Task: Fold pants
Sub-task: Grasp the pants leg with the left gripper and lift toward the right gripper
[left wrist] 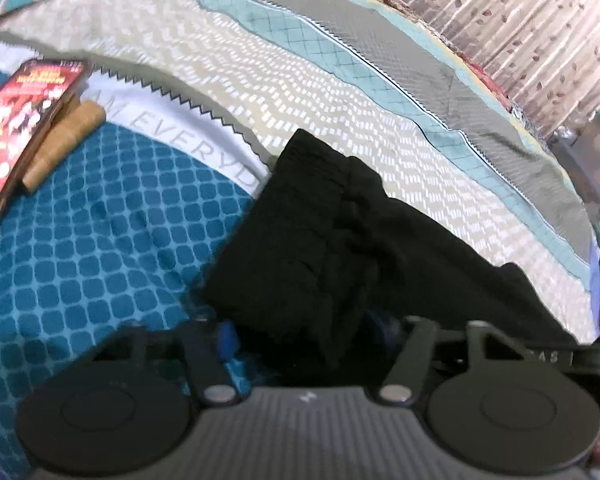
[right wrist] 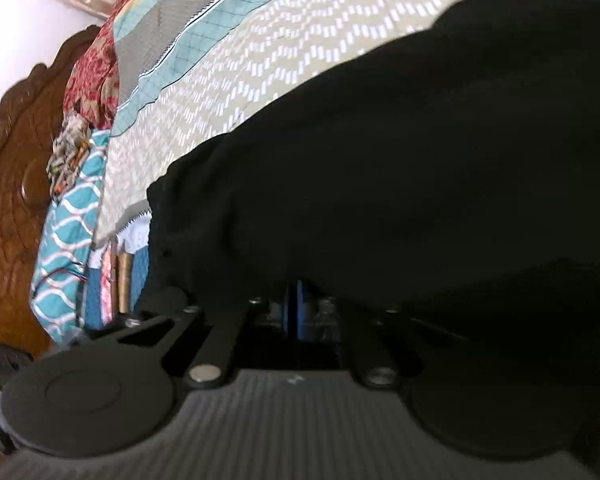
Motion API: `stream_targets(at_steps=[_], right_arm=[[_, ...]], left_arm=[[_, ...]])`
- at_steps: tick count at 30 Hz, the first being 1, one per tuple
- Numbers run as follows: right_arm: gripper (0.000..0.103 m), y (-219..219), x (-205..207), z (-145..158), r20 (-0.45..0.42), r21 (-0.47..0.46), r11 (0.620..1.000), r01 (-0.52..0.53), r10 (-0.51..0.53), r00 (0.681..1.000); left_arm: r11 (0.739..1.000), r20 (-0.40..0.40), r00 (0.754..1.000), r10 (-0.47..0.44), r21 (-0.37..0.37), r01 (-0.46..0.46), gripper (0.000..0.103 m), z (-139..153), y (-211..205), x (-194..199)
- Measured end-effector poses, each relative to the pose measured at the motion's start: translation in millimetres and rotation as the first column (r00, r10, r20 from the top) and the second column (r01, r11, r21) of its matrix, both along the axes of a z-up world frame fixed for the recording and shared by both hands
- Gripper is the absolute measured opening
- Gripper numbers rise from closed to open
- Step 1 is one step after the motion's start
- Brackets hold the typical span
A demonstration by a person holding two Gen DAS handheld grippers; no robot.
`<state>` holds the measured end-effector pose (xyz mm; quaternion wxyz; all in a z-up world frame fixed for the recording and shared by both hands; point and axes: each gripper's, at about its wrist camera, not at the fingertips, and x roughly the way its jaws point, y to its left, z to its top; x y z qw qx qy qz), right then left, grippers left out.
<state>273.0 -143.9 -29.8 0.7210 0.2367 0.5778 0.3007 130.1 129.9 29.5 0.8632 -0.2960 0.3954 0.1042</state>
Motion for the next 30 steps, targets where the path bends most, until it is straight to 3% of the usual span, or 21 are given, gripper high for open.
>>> stream_targets(at_steps=[1,4,8,11,13,15,17,19,21,22,23,24,26,28,30], right_arm=[[0.004,-0.6,-1.2,-0.5,-0.004,0.005,1.000,0.006,-0.006,1.000],[0.004,-2.3,-6.1,2.1,0.007,0.005,1.000,0.008,-0.008,1.000],[0.007,-8.4,-7.3,4.4,0.006,0.036,0.999,0.011,-0.012,1.000],[0.012,-34.5,-4.6,13.2,0.042,0.084,0.992,0.096,-0.099,0.994],[0.012,-63.1,-0.5,22.5,0.083,0.100,0.982,0.162,-0.171,0.982],[0.013,-89.8,2.5,30.2,0.129,0.078,0.974,0.214,-0.223,0.966],[0.019,-117.0,2.5,34.7,0.170,0.067,0.961,0.268,-0.276,0.946],[0.041,-143.2,-0.1,33.8,0.179,0.060,0.939,0.340,-0.345,0.921],[0.049,-161.1,-3.3,28.4,0.173,0.058,0.922,0.383,-0.388,0.905],[0.053,-167.2,-4.2,25.2,0.161,0.069,0.917,0.392,-0.398,0.903],[0.057,-172.9,-5.1,20.8,0.140,0.094,0.913,0.397,-0.407,0.903],[0.068,-174.9,-6.0,17.5,0.121,0.122,0.910,0.396,-0.410,0.904],[0.077,-173.8,-5.2,11.2,0.080,0.187,0.903,0.388,-0.407,0.910],[0.084,-166.4,-1.0,7.0,0.066,0.206,0.913,0.352,-0.372,0.926],[0.085,-151.5,4.7,4.8,0.076,0.183,0.934,0.308,-0.325,0.943]], left_arm=[[1.000,0.010,1.000,-0.002,0.002,0.002,0.042,3.4,-0.9,-1.3],[0.999,0.062,0.998,-0.029,0.046,0.026,0.032,21.3,-16.0,-3.0],[0.979,0.143,0.978,-0.155,0.156,0.132,0.030,46.6,-53.7,4.4],[0.942,0.179,0.944,-0.278,0.242,0.231,0.030,59.2,-89.7,11.8],[0.889,0.181,0.903,-0.391,0.328,0.319,0.030,62.0,-122.7,16.6],[0.816,0.151,0.851,-0.502,0.408,0.409,0.031,57.5,-155.0,22.3],[0.714,0.068,0.793,-0.606,0.486,0.504,0.043,44.3,-191.2,29.4],[0.612,-0.033,0.738,-0.674,0.534,0.583,0.066,30.3,-220.5,32.0],[0.542,-0.067,0.702,-0.709,0.584,0.604,0.077,25.9,-239.1,21.9],[0.523,-0.061,0.685,-0.726,0.597,0.608,0.082,28.0,-241.4,14.3],[0.518,-0.050,0.673,-0.737,0.598,0.612,0.085,31.7,-239.5,7.7],[0.525,-0.037,0.669,-0.742,0.589,0.615,0.089,36.4,-235.2,1.7],[0.566,-0.002,0.675,-0.738,0.543,0.621,0.090,47.7,-217.0,-7.6],[0.634,0.030,0.709,-0.704,0.475,0.609,0.090,57.8,-192.6,-17.7],[0.717,0.065,0.761,-0.645,0.396,0.574,0.090,64.2,-165.2,-22.1]])
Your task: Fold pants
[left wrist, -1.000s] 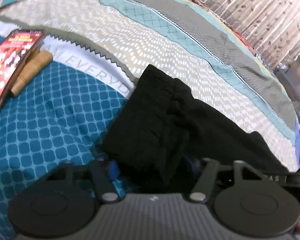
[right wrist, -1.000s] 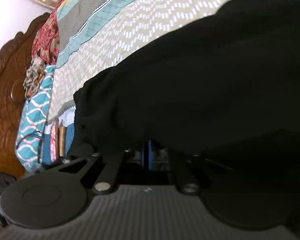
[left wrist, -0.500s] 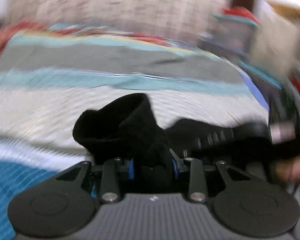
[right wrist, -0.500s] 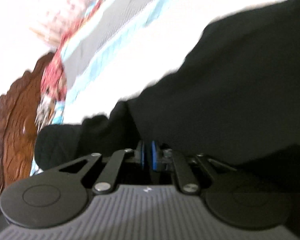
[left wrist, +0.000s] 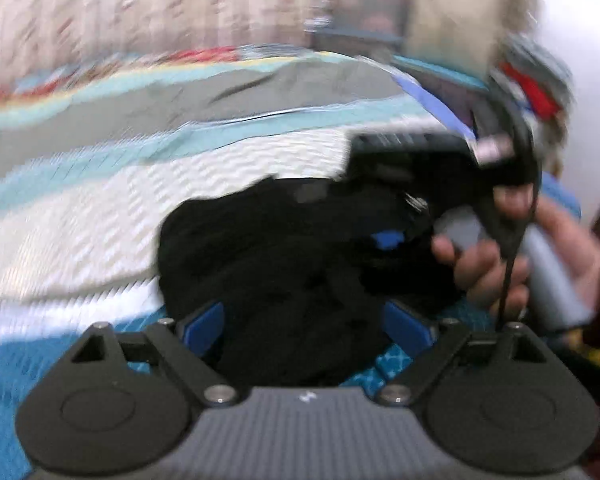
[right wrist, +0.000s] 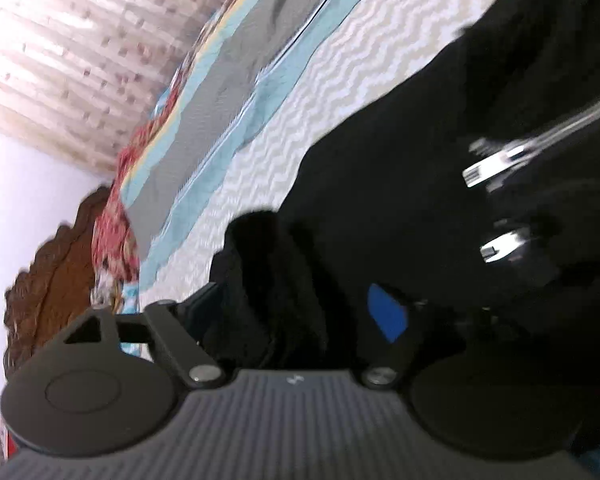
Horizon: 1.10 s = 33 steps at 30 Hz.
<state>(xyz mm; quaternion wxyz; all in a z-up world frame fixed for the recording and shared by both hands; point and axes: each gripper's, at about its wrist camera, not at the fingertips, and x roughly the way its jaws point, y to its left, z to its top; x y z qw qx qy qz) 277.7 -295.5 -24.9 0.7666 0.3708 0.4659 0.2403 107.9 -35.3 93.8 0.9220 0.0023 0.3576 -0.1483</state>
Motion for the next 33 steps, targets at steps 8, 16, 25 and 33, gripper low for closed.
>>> stream_targets(at_steps=[8,16,25,33], right_arm=[[0.022,54.6,-4.5,29.3,0.189,-0.288,0.948,-0.136,0.195,0.962],[0.030,-30.9,-26.9,46.6,0.304,-0.442,0.891,0.101,0.043,0.952],[0.058,-149.8,-65.8,71.6,0.480,-0.399,0.823,0.404,-0.188,0.857],[0.071,-242.8,-76.4,24.6,0.326,-0.340,0.754,0.563,-0.467,0.822]], left_arm=[[0.939,-0.156,0.940,0.302,-0.124,-0.322,0.059,-3.2,68.4,13.7],[0.976,-0.084,0.980,0.180,-0.107,-0.189,0.059,3.5,0.1,49.1],[1.000,-0.055,0.998,-0.007,-0.021,0.006,0.055,2.7,-96.1,92.2],[0.994,-0.227,0.974,0.009,0.110,0.017,0.068,-53.1,-140.3,141.4]])
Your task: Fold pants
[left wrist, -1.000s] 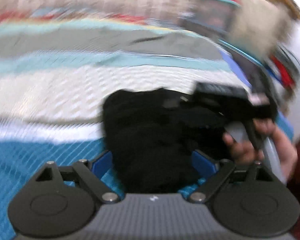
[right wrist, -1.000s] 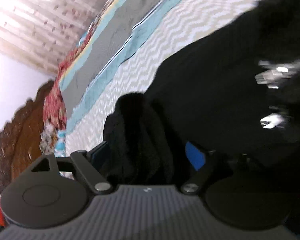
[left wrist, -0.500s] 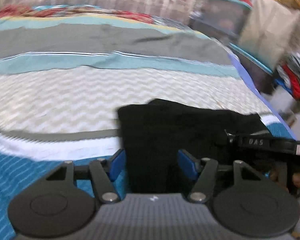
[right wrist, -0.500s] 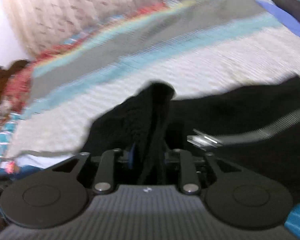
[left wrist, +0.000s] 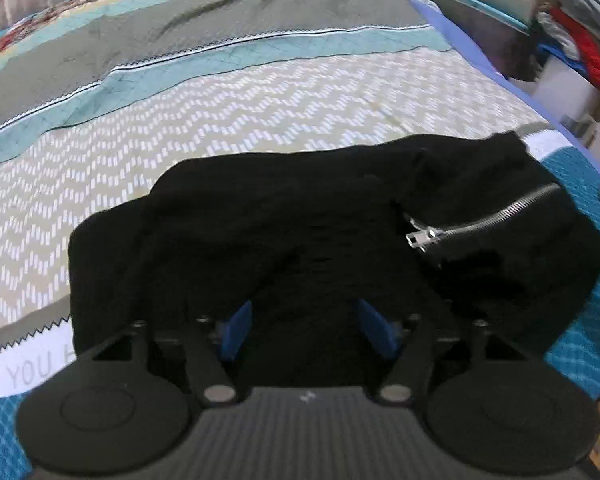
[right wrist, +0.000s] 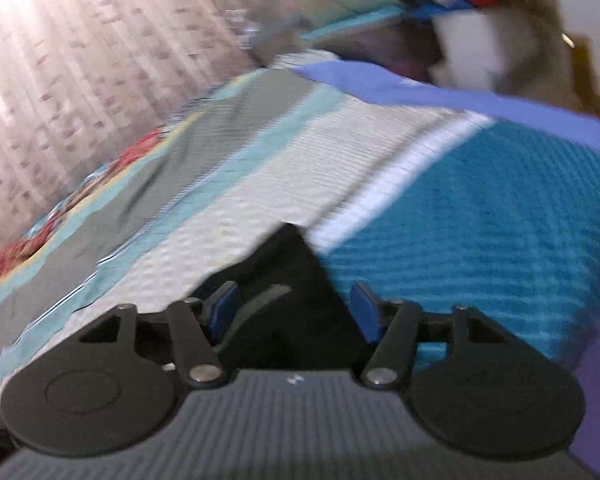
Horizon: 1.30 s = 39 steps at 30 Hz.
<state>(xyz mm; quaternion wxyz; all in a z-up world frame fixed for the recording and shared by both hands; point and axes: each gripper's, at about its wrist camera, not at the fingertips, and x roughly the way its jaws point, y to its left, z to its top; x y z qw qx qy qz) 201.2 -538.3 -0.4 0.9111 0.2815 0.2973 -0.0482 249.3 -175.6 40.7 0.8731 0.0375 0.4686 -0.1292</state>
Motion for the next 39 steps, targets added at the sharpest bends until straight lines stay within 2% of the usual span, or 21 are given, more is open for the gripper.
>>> stream_targets(at_steps=[2,4,5,6,7,8,9,11,13,16,20,23,24,25,26,27,28,30,32,36,39], right_arm=[[0.075,3.5,-2.7,-10.0,-0.025,0.051,0.999,0.004,-0.002,1.000],[0.075,-0.4,-3.2,-22.1,-0.036,0.098,0.995,-0.011,0.015,0.999],[0.075,4.2,-1.8,-24.3,-0.033,0.106,0.994,-0.027,0.031,0.999],[0.068,20.3,1.1,-16.1,-0.029,0.107,0.993,-0.049,0.053,0.998],[0.047,24.0,1.9,-14.5,-0.031,0.112,0.990,-0.084,0.088,0.996],[0.036,28.8,3.6,-12.5,-0.042,0.114,0.988,-0.101,0.107,0.993],[0.029,30.7,5.3,-10.3,-0.041,0.114,0.988,-0.108,0.113,0.993],[0.025,34.6,-1.2,-1.7,-0.016,0.106,0.988,-0.117,0.119,0.993],[0.024,40.6,-10.4,4.9,0.011,0.059,0.990,-0.125,0.125,0.992],[0.024,63.2,-21.8,13.2,0.056,-0.103,0.981,-0.164,0.170,0.984],[0.023,87.0,-32.9,25.2,0.108,-0.244,0.945,-0.220,0.252,0.962],[0.023,100.2,-38.9,36.7,0.133,-0.338,0.909,-0.244,0.303,0.944],[0.023,104.3,-40.7,39.6,0.140,-0.366,0.896,-0.250,0.319,0.937],[0.023,108.0,-44.2,42.4,0.149,-0.392,0.884,-0.254,0.334,0.931],[0.023,111.1,-46.8,45.1,0.158,-0.408,0.876,-0.257,0.345,0.925],[0.022,113.4,-48.8,47.8,0.167,-0.416,0.871,-0.262,0.357,0.919],[0.021,115.7,-50.9,51.0,0.176,-0.418,0.868,-0.267,0.366,0.914],[0.021,118.7,-51.0,57.3,0.195,-0.409,0.870,-0.275,0.378,0.905],[0.020,123.3,-52.8,65.8,0.224,-0.394,0.872,-0.291,0.398,0.889],[0.019,145.6,-53.7,88.9,0.285,-0.335,0.859,-0.386,0.483,0.828],[0.019,175.1,-47.7,97.4,0.285,-0.307,0.814,-0.493,0.573,0.769]], left_arm=[[1.000,-0.034,0.999,0.023,0.013,-0.023,0.069,5.3,-2.0,3.0],[0.999,-0.070,0.997,0.030,0.013,-0.029,0.059,19.7,-1.8,3.5],[0.999,-0.080,0.996,0.035,-0.002,-0.035,0.058,28.4,0.4,4.1],[0.998,-0.069,0.997,0.044,-0.036,-0.047,0.059,42.3,3.4,4.4],[0.996,-0.047,0.998,0.050,-0.067,-0.053,0.062,55.9,3.4,6.1],[0.994,-0.017,0.999,0.050,-0.092,-0.051,0.063,71.9,-0.4,9.4],[0.994,0.005,0.999,0.043,-0.102,-0.042,0.066,84.3,-5.5,12.3],[0.995,0.038,0.999,-0.003,-0.102,0.007,0.075,105.3,-27.0,21.1],[0.995,0.040,0.997,-0.063,-0.079,0.066,0.083,118.6,-61.2,32.3],[0.978,-0.016,0.979,-0.203,-0.041,0.202,0.098,121.6,-129.7,47.9],[0.941,-0.132,0.940,-0.313,0.094,0.326,0.099,96.2,-212.6,59.3],[0.919,-0.250,0.913,-0.321,0.149,0.364,0.099,65.0,-242.2,62.3],[0.914,-0.269,0.907,-0.323,0.159,0.373,0.085,57.8,-245.8,61.6],[0.905,-0.280,0.901,-0.332,0.176,0.388,0.050,52.7,-248.3,60.6],[0.903,-0.281,0.903,-0.324,0.194,0.384,0.035,51.6,-246.6,60.7],[0.915,-0.275,0.910,-0.309,0.176,0.364,0.019,55.6,-239.6,63.5],[0.929,-0.261,0.917,-0.301,0.138,0.344,0.014,63.0,-230.7,67.2],[0.954,-0.201,0.939,-0.280,0.049,0.295,0.012,85.4,-202.5,70.7],[0.965,-0.156,0.953,-0.261,-0.055,0.255,0.012,106.6,-164.5,67.9],[0.959,-0.080,0.978,-0.192,-0.227,0.169,0.011,136.6,-72.6,53.3],[0.952,-0.040,0.994,-0.102,-0.292,0.086,0.011,142.5,-4.5,34.5]])
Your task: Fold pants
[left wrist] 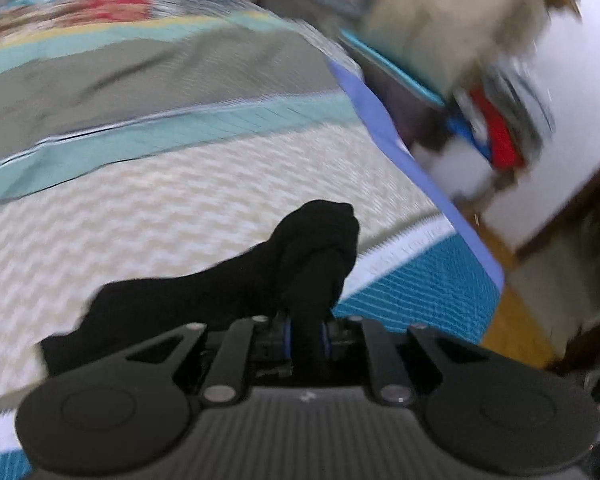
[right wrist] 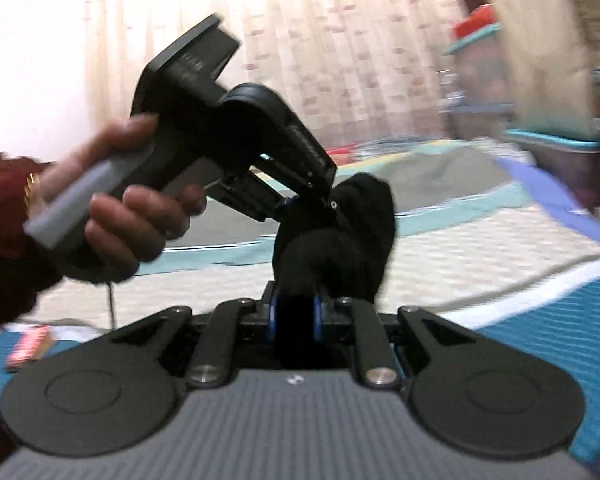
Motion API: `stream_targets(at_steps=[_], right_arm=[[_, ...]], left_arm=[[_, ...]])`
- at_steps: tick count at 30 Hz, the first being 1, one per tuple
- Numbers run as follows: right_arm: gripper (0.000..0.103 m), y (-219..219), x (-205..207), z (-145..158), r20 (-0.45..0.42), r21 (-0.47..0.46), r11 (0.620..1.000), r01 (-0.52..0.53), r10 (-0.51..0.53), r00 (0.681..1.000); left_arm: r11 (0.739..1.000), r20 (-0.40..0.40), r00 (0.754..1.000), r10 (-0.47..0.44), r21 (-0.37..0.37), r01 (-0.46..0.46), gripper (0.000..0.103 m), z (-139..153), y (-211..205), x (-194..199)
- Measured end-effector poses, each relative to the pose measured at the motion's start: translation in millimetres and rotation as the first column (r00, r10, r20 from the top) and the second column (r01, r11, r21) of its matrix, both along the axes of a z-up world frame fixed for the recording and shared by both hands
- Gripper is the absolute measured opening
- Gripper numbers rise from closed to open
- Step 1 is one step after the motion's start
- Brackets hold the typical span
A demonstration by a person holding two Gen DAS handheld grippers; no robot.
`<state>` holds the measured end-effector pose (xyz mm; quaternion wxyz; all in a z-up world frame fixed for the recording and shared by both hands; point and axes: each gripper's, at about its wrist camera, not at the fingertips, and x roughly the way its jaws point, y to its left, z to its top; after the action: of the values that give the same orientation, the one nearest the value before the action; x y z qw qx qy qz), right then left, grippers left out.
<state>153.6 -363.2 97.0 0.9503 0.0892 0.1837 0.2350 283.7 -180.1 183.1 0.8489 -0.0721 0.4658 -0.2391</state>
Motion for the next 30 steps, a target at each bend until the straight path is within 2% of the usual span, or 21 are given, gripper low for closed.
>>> stream_targets(at_steps=[4,8,9,12,13,14,15,16,17,18,19,21,23,25,26,28,30], right_arm=[[0.019,53.4,13.8,-2.5,-0.045,-0.042,0.989,-0.140,0.138,0.989],[0.019,99.3,31.5,-15.7,-0.117,-0.112,0.963,-0.243,0.230,0.966],[0.019,109.4,35.9,-22.2,-0.145,-0.139,0.958,-0.253,0.233,0.962],[0.028,131.9,49.4,-45.2,-0.271,-0.238,0.921,-0.310,0.243,0.931],[0.036,131.3,50.6,-48.7,-0.302,-0.244,0.916,-0.318,0.240,0.923],[0.040,125.9,49.8,-46.5,-0.309,-0.219,0.920,-0.326,0.251,0.917],[0.045,117.2,47.5,-39.4,-0.302,-0.183,0.925,-0.333,0.270,0.914],[0.045,107.4,44.5,-30.2,-0.286,-0.149,0.929,-0.338,0.287,0.914],[0.045,96.4,44.6,-22.2,-0.265,-0.118,0.934,-0.337,0.297,0.917],[0.045,82.4,43.4,-11.8,-0.237,-0.088,0.945,-0.316,0.288,0.928],[0.045,69.7,42.1,-5.1,-0.212,-0.065,0.957,-0.282,0.263,0.941],[0.047,40.6,46.1,4.3,-0.192,-0.022,0.984,-0.178,0.170,0.967],[0.052,8.0,58.3,0.4,-0.235,0.029,0.998,-0.057,0.062,0.970],[0.061,-15.5,72.2,-10.8,-0.328,0.081,0.996,0.049,-0.019,0.944],[0.062,-24.0,76.6,-17.4,-0.373,0.113,0.990,0.086,-0.038,0.927],[0.062,-29.9,84.0,-29.0,-0.432,0.162,0.979,0.123,-0.042,0.901],[0.062,-27.6,84.0,-39.3,-0.468,0.165,0.979,0.119,-0.029,0.883]], left_arm=[[0.984,-0.032,0.986,0.166,-0.062,-0.168,0.011,-16.5,82.0,-17.9],[0.953,-0.072,0.953,0.294,-0.050,-0.298,0.012,-55.6,130.9,-25.1],[0.943,-0.095,0.940,0.326,-0.034,-0.331,0.015,-70.8,139.0,-23.2],[0.933,-0.174,0.917,0.359,0.026,-0.360,0.026,-106.0,146.6,-20.7],[0.931,-0.186,0.913,0.363,0.033,-0.364,0.035,-113.7,151.0,-22.5],[0.928,-0.186,0.909,0.372,0.035,-0.372,0.040,-116.9,152.8,-24.4],[0.922,-0.176,0.906,0.385,0.031,-0.386,0.051,-118.0,155.6,-27.6],[0.917,-0.170,0.903,0.395,0.017,-0.398,0.062,-117.2,160.1,-31.3],[0.914,-0.169,0.901,0.400,0.000,-0.406,0.068,-115.3,162.7,-35.7],[0.910,-0.163,0.900,0.405,-0.027,-0.415,0.084,-112.7,169.0,-42.6],[0.904,-0.147,0.899,0.413,-0.051,-0.424,0.094,-109.3,174.5,-49.2],[0.901,-0.121,0.900,0.418,-0.070,-0.428,0.099,-104.5,180.5,-61.2],[0.907,-0.124,0.907,0.402,-0.078,-0.413,0.103,-105.8,178.2,-66.6],[0.916,-0.143,0.914,0.380,-0.080,-0.394,0.103,-110.7,173.6,-71.6],[0.919,-0.151,0.916,0.372,-0.076,-0.386,0.103,-112.6,170.8,-75.4],[0.929,-0.166,0.922,0.349,-0.069,-0.364,0.103,-120.4,163.7,-78.3],[0.935,-0.196,0.922,0.334,-0.055,-0.351,0.103,-129.8,156.8,-79.2]])
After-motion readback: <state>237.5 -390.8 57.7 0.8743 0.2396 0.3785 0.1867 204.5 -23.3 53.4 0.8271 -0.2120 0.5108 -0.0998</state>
